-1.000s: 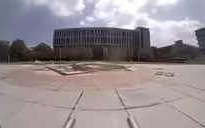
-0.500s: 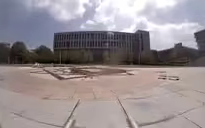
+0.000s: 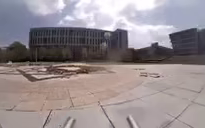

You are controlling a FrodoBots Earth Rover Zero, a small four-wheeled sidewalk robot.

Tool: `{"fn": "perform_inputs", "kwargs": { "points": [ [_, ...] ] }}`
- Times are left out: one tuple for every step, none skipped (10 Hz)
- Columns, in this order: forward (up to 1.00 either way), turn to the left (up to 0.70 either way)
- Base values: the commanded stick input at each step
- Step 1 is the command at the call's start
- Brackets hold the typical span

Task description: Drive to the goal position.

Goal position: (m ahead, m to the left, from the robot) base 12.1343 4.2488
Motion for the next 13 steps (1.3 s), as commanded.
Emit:
{"fn": "perform_inputs", "kwargs": {
  "points": [
    [0.70,-0.05],
    [0.70,0.00],
    [0.70,0.00],
    [0.70,0.00],
    [0.70,0.00],
    [0.70,0.00],
    [0.70,0.00],
    [0.70,0.00],
    [0.70,0.00],
    [0.70,0.00],
    [0.70,0.00],
    [0.70,0.00],
    [0.70,0.00]
  ]
}}
